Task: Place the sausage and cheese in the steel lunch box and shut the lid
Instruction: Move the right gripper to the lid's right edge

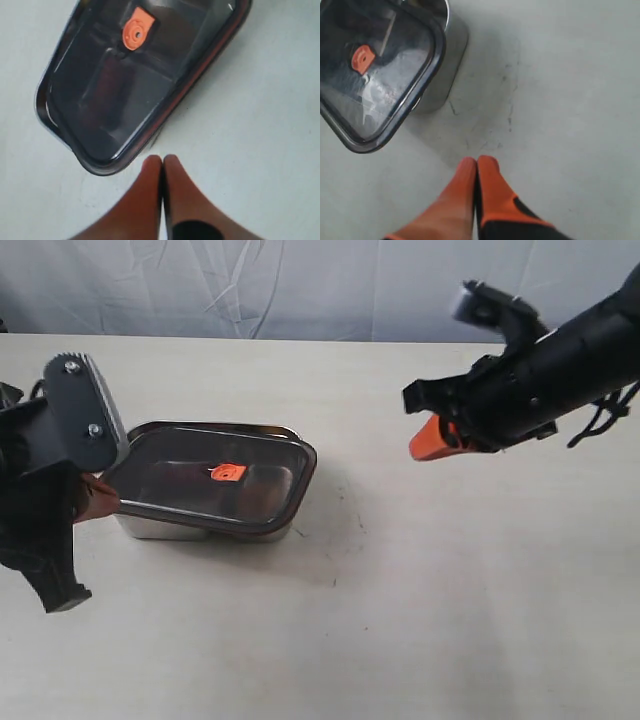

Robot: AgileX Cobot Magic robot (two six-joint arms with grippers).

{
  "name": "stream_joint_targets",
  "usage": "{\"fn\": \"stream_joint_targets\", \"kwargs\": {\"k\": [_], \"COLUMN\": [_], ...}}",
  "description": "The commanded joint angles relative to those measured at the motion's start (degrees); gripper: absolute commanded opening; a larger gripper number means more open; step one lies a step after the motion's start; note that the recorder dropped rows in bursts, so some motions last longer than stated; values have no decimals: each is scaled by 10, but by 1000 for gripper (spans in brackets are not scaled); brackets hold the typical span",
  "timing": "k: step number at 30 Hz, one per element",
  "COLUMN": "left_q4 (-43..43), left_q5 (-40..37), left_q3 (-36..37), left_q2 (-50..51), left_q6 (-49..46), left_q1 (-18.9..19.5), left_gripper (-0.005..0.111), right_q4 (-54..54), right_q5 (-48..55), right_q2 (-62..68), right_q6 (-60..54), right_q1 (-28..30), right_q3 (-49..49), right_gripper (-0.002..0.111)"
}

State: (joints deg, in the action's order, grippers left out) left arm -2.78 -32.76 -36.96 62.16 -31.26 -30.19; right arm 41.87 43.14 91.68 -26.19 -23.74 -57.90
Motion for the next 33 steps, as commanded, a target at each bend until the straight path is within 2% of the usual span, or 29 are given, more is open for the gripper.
{"fn": "stream_joint_targets", "kwargs": {"k": [1,4,7,21,33], "left_q4": [-20,-36,-35,-48,-48], "left_q5": [-12,-32,-51,-50,-50], "left_q3": [1,1,1,1,1], "left_q2": [-29,-29,-29,-29,-29], "left_q6": [225,304,328,328,327], "left_q1": [-2,-2,-2,-2,-2], "left_gripper": [0,0,0,0,0], "right_q4": [5,21,40,61,71], "right_q5": [-39,-62,-92,-113,-127], "right_q2": [52,81,101,145,172], "right_q6": [10,11,11,17,18], "right_q1": [-49,-72,-89,-112,-112], "right_q3": [0,0,0,-58,-59], "right_gripper": [0,0,0,0,0]}}
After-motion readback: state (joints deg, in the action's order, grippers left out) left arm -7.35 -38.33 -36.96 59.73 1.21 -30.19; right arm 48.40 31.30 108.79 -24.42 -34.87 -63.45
